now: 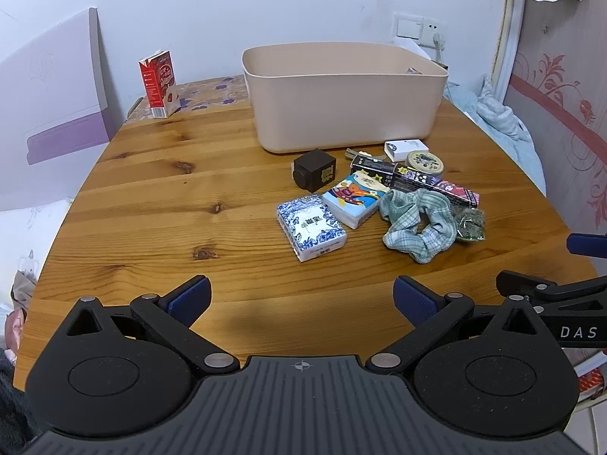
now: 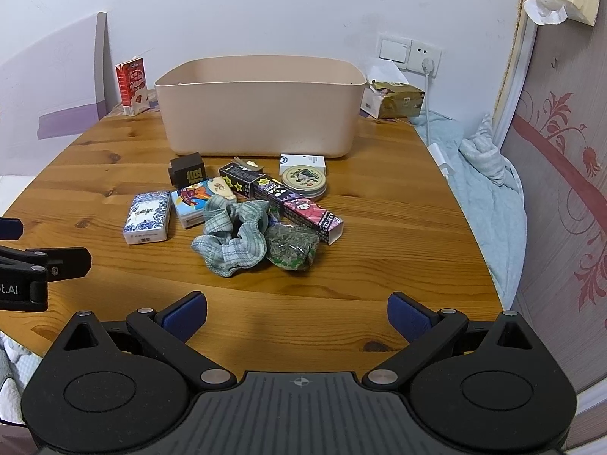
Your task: Organize objects
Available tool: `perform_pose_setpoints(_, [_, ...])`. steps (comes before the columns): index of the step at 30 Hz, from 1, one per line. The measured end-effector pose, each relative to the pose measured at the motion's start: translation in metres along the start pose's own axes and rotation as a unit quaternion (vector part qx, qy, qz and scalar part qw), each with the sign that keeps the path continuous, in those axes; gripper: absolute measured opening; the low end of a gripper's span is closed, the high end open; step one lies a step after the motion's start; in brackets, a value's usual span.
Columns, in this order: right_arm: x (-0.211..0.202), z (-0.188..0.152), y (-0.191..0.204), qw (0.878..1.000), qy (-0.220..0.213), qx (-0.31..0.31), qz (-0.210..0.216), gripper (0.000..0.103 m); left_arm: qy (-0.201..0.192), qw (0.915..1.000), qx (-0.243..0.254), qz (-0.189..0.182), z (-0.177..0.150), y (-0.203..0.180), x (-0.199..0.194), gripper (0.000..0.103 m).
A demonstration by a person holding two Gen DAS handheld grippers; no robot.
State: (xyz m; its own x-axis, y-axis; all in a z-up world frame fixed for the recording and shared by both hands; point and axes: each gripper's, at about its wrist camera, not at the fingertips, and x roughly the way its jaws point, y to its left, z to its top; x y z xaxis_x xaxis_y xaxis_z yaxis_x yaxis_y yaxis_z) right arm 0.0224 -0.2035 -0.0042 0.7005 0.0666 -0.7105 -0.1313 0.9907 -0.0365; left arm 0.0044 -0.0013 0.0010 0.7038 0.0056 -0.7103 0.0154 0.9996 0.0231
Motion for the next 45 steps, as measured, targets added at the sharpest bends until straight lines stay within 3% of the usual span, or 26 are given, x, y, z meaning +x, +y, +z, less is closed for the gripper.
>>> perform_pose_setpoints(29, [0.012, 0.008, -0.007, 1.000, 0.001, 0.007, 0.007, 0.103, 0.017, 0.9998, 0.004, 0.005, 0.008, -0.001, 0.020, 0.103])
perform_pose_setpoints(45, [0.047, 0.019, -0.034, 0.998, -0.001, 0.062, -0.004, 0.103, 0.034, 0.9994, 0.002, -0.008, 0.029, -0.007, 0.062, 0.103])
